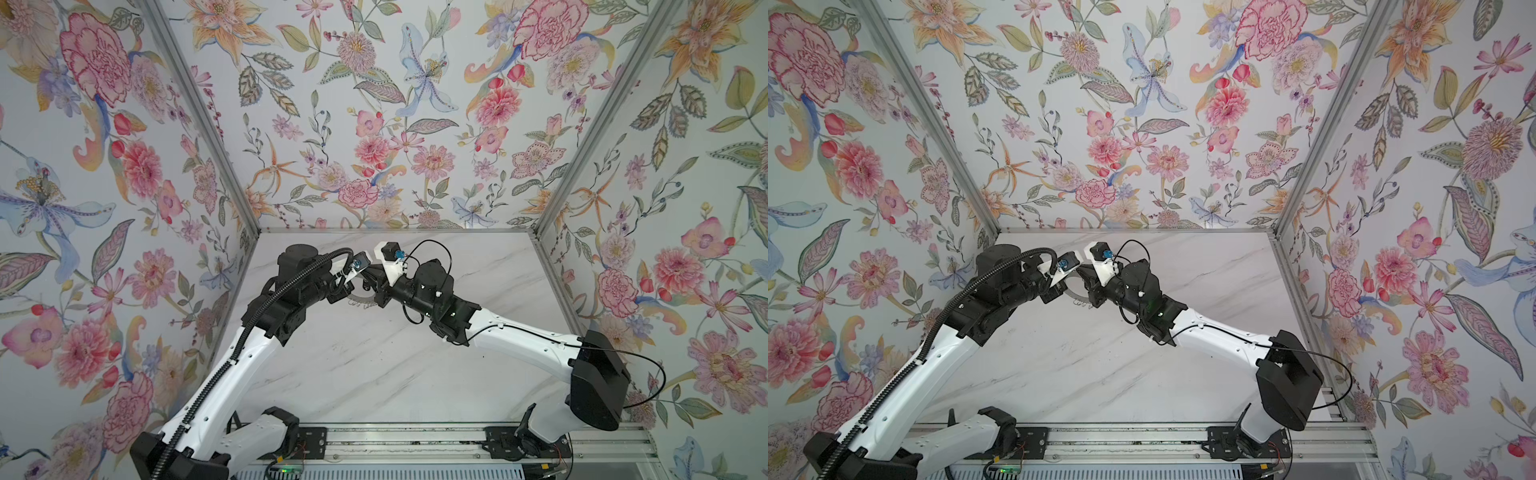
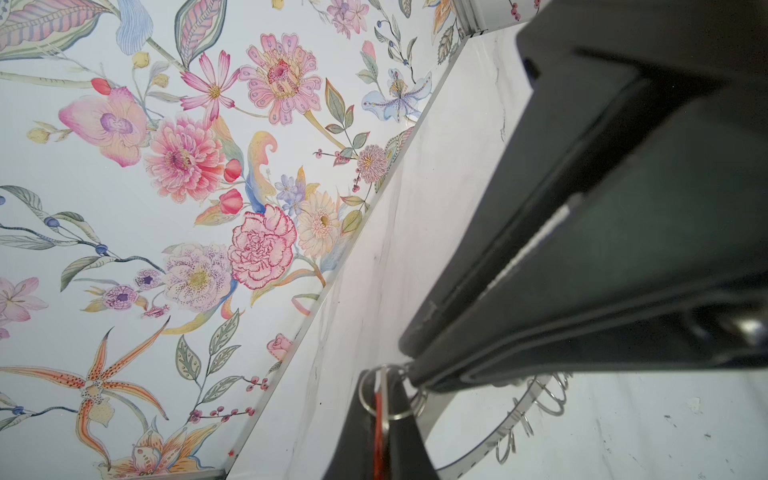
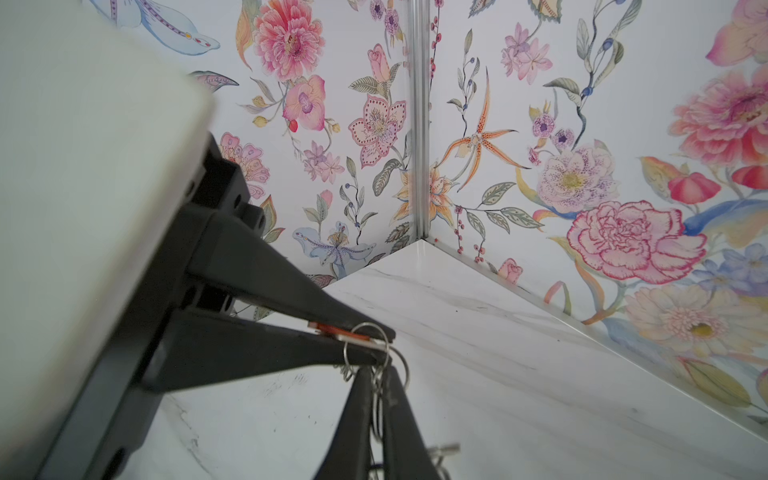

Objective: Remove the keys from the keyring

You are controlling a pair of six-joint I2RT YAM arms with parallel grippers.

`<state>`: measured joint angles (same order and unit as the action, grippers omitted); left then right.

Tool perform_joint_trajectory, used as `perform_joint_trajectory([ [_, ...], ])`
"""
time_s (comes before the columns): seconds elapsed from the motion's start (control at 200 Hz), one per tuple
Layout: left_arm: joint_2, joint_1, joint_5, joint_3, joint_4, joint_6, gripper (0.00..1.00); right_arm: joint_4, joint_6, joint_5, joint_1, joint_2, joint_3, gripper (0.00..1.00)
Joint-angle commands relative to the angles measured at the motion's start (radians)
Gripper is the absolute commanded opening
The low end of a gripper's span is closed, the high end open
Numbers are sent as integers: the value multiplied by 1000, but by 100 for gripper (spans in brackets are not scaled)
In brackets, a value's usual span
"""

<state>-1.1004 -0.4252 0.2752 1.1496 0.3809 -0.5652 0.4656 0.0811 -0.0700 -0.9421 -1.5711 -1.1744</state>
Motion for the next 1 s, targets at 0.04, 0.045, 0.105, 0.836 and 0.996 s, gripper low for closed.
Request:
perform_joint_trajectory([
  [0.04,22,2,-5,9,-44,-7,0,-58,-7,15,11,-26,-31,1],
  [0.045,23,2,-5,9,-44,-7,0,-59,-8,15,11,-25,-32,1],
  [0.105,20,2,-19,12,-43,-7,0,-74,-19,16,12,-21,-37,0],
  [0.836,-9,2,-30,18,3,49,0,275,-21,-26,43,92,86,0],
  [0.996,-9,1,-18,16,7,58,0,326,-10,-36,44,85,95,0],
])
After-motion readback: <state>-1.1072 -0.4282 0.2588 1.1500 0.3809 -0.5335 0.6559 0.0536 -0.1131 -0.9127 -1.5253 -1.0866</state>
